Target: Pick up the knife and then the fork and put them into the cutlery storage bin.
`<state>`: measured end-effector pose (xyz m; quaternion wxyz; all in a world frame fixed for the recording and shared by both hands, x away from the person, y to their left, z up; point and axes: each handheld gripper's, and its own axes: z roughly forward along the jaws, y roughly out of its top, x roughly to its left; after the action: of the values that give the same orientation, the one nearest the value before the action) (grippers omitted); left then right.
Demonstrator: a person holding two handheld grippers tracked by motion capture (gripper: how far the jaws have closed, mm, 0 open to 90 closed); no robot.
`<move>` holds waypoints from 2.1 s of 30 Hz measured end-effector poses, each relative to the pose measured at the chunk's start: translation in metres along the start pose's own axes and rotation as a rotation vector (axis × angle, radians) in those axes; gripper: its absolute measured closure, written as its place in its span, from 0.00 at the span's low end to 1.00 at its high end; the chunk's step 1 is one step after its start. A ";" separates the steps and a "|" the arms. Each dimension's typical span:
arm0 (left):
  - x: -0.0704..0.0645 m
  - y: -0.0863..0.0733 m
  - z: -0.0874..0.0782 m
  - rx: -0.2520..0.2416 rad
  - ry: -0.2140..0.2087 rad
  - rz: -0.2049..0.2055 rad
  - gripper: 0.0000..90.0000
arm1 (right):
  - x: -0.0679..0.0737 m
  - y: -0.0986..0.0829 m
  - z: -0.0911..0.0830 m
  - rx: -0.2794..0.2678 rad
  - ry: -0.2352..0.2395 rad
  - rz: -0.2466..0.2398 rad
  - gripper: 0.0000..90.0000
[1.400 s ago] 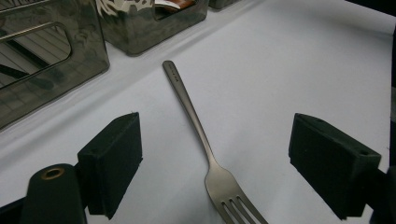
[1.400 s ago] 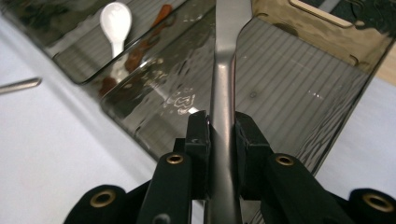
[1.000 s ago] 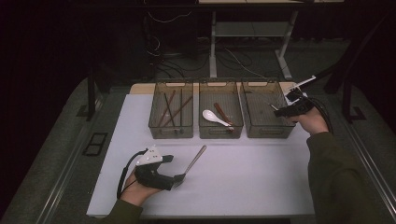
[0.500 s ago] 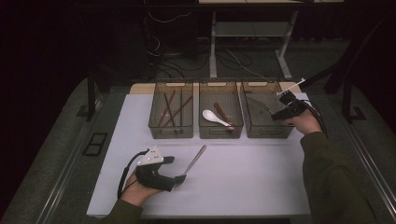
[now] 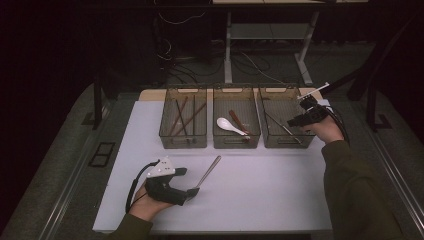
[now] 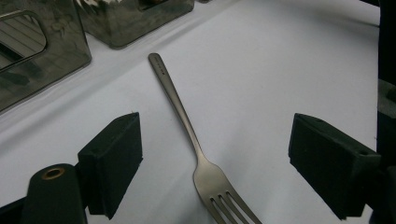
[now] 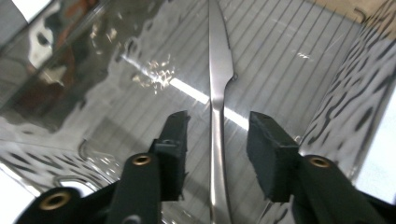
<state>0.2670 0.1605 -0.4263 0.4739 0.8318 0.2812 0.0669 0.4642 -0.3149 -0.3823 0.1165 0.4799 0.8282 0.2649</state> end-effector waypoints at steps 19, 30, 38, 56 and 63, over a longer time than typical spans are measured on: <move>0.000 0.001 0.003 0.023 0.032 -0.011 0.21 | 0.030 -0.035 -0.060 -0.307 0.122 -0.031 0.32; -0.002 0.006 0.012 0.050 0.065 -0.019 0.36 | 0.075 -0.075 -0.057 -0.355 0.170 -0.105 0.23; 0.002 0.014 0.023 0.074 0.110 -0.028 0.48 | 0.094 -0.109 -0.043 -0.361 0.208 -0.116 0.21; 0.007 0.024 0.042 0.136 0.138 -0.061 0.69 | 0.115 -0.174 -0.034 -0.400 0.214 -0.081 0.19; 0.003 0.019 0.045 0.157 0.138 -0.070 0.78 | 0.120 -0.173 -0.030 -0.381 0.200 -0.124 0.19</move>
<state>0.2943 0.1207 -0.4351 0.3887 0.8496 0.3463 0.0850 0.2621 -0.2913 -0.4452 0.1384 0.3689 0.7985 0.4551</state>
